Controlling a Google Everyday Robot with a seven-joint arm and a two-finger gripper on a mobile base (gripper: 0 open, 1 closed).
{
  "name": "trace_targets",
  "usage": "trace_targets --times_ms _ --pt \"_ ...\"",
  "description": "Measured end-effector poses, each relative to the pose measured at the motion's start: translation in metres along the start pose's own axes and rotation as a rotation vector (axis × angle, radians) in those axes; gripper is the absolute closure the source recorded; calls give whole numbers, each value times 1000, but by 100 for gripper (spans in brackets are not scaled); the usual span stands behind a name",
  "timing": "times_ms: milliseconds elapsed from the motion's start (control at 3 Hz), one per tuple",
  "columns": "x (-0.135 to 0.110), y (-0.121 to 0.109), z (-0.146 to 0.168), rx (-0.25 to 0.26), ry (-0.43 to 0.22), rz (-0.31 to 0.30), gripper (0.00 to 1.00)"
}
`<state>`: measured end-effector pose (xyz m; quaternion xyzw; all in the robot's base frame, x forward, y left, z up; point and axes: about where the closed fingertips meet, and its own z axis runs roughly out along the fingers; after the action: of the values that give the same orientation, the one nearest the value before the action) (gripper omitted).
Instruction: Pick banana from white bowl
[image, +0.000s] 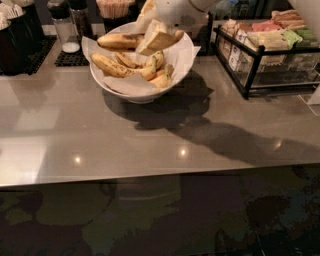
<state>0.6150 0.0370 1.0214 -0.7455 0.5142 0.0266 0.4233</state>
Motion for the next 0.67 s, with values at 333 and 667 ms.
trace_targets --times_ms 333,667 --pt "18 30 3 11 -55 68 100" --pt "42 48 16 -9 -120 140 100"
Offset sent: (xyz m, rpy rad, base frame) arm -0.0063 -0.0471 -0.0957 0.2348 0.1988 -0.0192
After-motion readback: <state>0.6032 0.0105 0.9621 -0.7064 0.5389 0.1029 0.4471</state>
